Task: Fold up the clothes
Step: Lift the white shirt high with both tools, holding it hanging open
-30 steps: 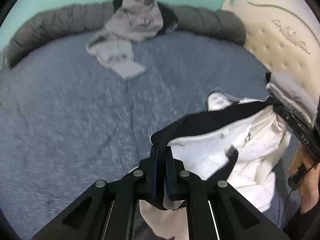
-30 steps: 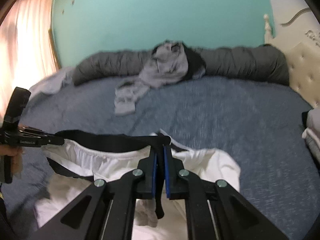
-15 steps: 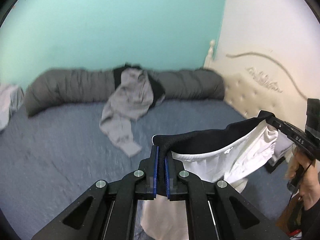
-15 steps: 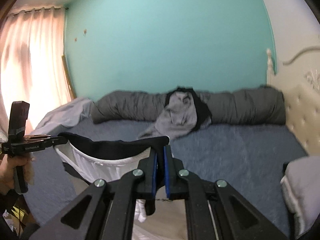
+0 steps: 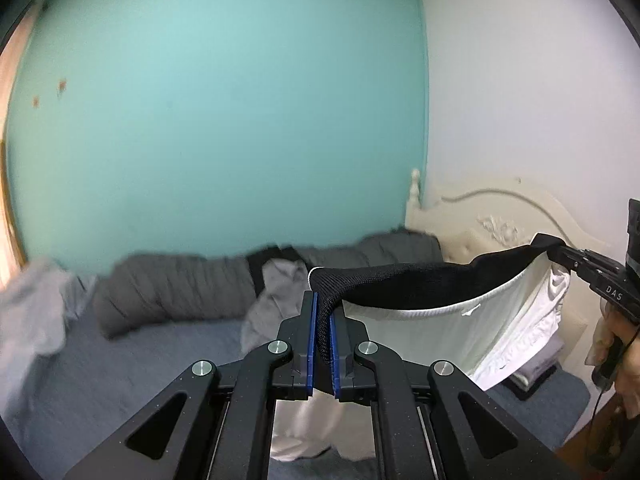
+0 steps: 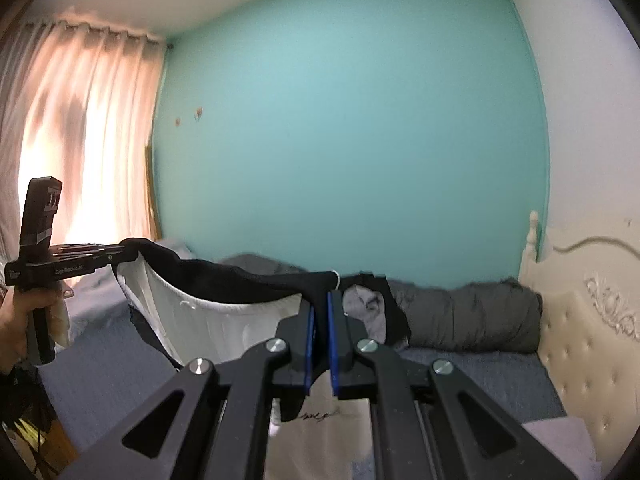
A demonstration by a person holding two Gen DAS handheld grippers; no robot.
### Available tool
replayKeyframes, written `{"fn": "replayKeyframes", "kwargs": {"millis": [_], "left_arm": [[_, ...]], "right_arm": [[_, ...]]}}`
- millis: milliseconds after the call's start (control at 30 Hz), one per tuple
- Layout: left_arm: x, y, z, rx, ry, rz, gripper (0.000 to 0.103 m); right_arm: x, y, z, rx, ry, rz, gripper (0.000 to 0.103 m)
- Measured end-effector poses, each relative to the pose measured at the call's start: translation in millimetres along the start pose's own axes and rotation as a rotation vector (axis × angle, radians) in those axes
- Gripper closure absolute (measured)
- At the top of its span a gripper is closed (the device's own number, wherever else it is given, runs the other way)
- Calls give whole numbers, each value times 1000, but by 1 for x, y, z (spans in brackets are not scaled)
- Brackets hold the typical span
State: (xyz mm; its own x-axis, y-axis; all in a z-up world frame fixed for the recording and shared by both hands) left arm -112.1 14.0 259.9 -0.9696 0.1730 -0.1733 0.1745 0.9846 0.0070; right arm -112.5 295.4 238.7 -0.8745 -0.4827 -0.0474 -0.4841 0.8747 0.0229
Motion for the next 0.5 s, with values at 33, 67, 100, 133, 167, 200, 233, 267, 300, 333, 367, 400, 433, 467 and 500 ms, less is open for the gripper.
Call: {"fn": "replayKeyframes", "kwargs": {"millis": [33, 67, 100, 133, 167, 200, 233, 267, 300, 333, 367, 400, 433, 467, 500], "left_arm": [[-10, 1, -14, 13, 17, -7, 98], [-19, 2, -27, 26, 33, -15, 98], [-28, 4, -39, 39, 50, -23, 98], [-37, 5, -49, 44, 63, -27, 98], [-46, 7, -59, 50, 76, -32, 98], [-55, 8, -68, 55, 88, -34, 98], [-65, 9, -76, 60, 101, -36, 98], [-74, 10, -85, 65, 113, -38, 98], [-79, 11, -88, 71, 118, -39, 98], [-88, 11, -92, 77, 128, -41, 98], [-96, 12, -95, 83, 139, -42, 98], [-102, 11, -96, 79, 142, -41, 98], [-107, 10, -98, 75, 146, -40, 98], [-113, 9, -99, 71, 149, -39, 98], [-117, 7, -96, 67, 148, -42, 98]], "right_arm": [[-4, -4, -12, -5, 14, 1, 97], [-9, -8, -24, -10, 27, 2, 97], [-13, -12, -36, -15, 41, 2, 97], [-17, -17, -48, -21, 55, 3, 97], [-22, -21, -58, -25, 64, 2, 97], [-26, -26, -68, -29, 73, 1, 97], [-30, -30, -74, -35, 80, -3, 97], [-34, -33, -79, -40, 87, -7, 97], [-38, -37, -85, -45, 94, -11, 97], [-41, -41, -85, -48, 94, -17, 97], [-44, -44, -86, -51, 93, -23, 97], [-47, -48, -87, -55, 93, -29, 97], [-50, -51, -87, -58, 93, -34, 97], [-53, -55, -88, -61, 93, -40, 97], [-56, -58, -88, -64, 92, -46, 97]]}}
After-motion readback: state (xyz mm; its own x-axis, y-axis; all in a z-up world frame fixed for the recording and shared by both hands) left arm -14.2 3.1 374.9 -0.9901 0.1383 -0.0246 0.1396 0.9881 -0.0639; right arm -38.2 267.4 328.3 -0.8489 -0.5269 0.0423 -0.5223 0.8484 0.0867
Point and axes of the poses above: each gripper's, at about its wrist camera, not at the fingertips, and x roughly the way its jaws point, y to its right, z to its underside, the point moved 1 cm from there along x, roughly the way its jaws point, and after that the axes turned 8 degrees about y, right-handed, at the moved point
